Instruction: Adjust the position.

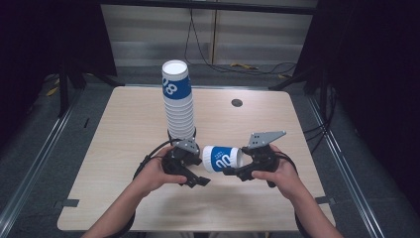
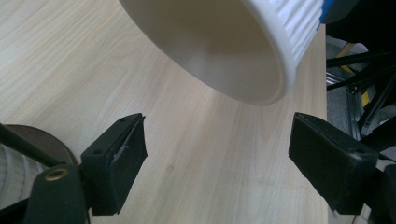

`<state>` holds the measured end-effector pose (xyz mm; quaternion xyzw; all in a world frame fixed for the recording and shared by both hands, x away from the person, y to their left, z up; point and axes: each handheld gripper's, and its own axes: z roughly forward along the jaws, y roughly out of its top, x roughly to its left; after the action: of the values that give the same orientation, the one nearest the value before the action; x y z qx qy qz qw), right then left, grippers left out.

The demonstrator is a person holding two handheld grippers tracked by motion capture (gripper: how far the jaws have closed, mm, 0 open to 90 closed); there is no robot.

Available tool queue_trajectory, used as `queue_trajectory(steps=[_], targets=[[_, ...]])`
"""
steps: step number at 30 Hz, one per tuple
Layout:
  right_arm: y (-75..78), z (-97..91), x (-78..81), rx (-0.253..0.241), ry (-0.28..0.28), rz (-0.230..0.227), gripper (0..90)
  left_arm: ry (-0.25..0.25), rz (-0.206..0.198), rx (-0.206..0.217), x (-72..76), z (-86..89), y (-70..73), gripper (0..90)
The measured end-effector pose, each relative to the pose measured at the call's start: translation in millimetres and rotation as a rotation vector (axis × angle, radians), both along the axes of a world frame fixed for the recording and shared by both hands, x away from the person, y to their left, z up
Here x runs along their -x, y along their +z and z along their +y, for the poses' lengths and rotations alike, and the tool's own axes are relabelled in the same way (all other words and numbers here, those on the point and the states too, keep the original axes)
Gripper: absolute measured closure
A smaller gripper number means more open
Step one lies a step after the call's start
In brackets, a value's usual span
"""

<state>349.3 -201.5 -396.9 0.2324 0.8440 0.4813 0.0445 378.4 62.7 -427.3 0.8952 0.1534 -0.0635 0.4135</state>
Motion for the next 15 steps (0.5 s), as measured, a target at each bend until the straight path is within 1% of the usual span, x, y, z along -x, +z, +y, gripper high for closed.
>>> queue_trajectory(steps=[2, 3, 4, 6, 9, 15], targets=[[-0.7, 0.1, 0.1, 0.002, -0.001, 0.0, 27.7, -0.001, -0.009, 0.003, -1.0, 0.1, 1.9, 18.9], [-0.7, 0.1, 0.1, 0.002, -0.001, 0.0, 27.7, -0.003, -0.006, -0.005, -1.2, 0.6, 3.2, 18.9], [-0.9, 0.3, 0.2, 0.002, 0.002, 0.001, 27.7, 0.006, -0.01, 0.016, -1.3, -0.2, 3.3, 18.9], [-0.9, 1.5, 0.7, 0.003, 0.008, 0.001, 27.7, 0.002, -0.01, 0.023, -1.8, -0.2, 4.9, 18.8], [-1.2, 2.2, 0.7, 0.001, 0.012, 0.0, 27.7, -0.007, -0.011, 0.012, -1.6, -0.5, 5.8, 20.2], [-1.6, 3.6, 0.4, -0.001, 0.018, 0.001, 27.7, 0.013, -0.023, 0.032, -3.5, 0.2, 4.8, 17.9]])
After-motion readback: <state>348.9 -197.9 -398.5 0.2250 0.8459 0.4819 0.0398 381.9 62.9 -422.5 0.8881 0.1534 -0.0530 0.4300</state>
